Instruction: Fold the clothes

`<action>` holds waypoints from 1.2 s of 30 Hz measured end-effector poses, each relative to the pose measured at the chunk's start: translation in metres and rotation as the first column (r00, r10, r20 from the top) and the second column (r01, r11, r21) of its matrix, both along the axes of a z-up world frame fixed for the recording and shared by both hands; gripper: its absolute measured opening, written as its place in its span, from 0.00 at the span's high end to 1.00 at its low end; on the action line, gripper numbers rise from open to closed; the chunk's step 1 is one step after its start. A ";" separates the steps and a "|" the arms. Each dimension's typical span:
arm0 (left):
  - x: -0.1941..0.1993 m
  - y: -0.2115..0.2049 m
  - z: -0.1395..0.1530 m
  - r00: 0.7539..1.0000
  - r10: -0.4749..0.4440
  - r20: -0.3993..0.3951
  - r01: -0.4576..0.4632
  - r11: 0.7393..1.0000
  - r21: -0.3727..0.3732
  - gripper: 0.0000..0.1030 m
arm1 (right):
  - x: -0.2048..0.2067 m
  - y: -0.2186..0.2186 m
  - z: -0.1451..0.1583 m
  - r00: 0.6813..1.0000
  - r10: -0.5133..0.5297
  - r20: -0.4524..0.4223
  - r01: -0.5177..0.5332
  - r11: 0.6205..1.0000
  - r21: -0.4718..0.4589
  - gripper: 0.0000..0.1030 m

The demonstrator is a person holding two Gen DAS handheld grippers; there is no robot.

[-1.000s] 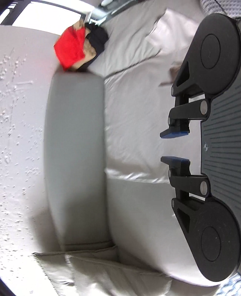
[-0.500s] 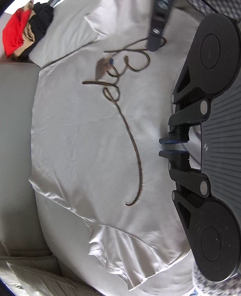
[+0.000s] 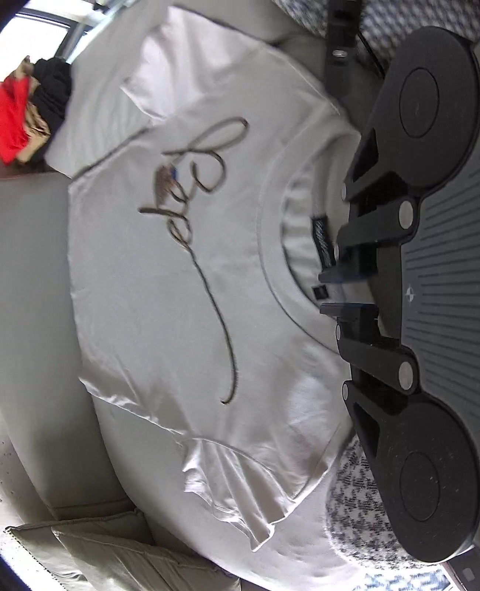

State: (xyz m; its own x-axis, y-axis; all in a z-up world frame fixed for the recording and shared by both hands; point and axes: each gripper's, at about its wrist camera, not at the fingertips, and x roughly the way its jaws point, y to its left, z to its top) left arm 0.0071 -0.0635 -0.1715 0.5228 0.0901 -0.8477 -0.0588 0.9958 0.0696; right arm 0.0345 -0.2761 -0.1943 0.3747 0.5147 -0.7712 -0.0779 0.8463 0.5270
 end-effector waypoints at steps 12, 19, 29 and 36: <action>0.015 -0.007 0.026 0.998 -0.049 0.041 0.053 0.992 -0.113 0.77 | 0.050 -0.130 0.025 0.863 -0.497 0.090 0.480 0.862 0.161 0.66; 0.013 0.006 0.028 1.000 -0.001 0.031 0.004 0.993 -0.116 0.77 | 0.081 -0.167 -0.009 0.817 -0.576 0.026 0.563 0.807 0.179 0.66; 0.010 0.004 0.025 1.000 -0.010 0.029 0.014 0.992 -0.122 0.77 | 0.111 -0.150 -0.021 0.860 -0.505 0.071 0.498 0.862 0.093 0.79; 0.006 0.007 0.026 0.999 -0.002 0.048 0.007 0.993 -0.117 0.76 | 0.108 -0.138 -0.006 0.879 -0.448 0.162 0.452 0.892 0.012 0.98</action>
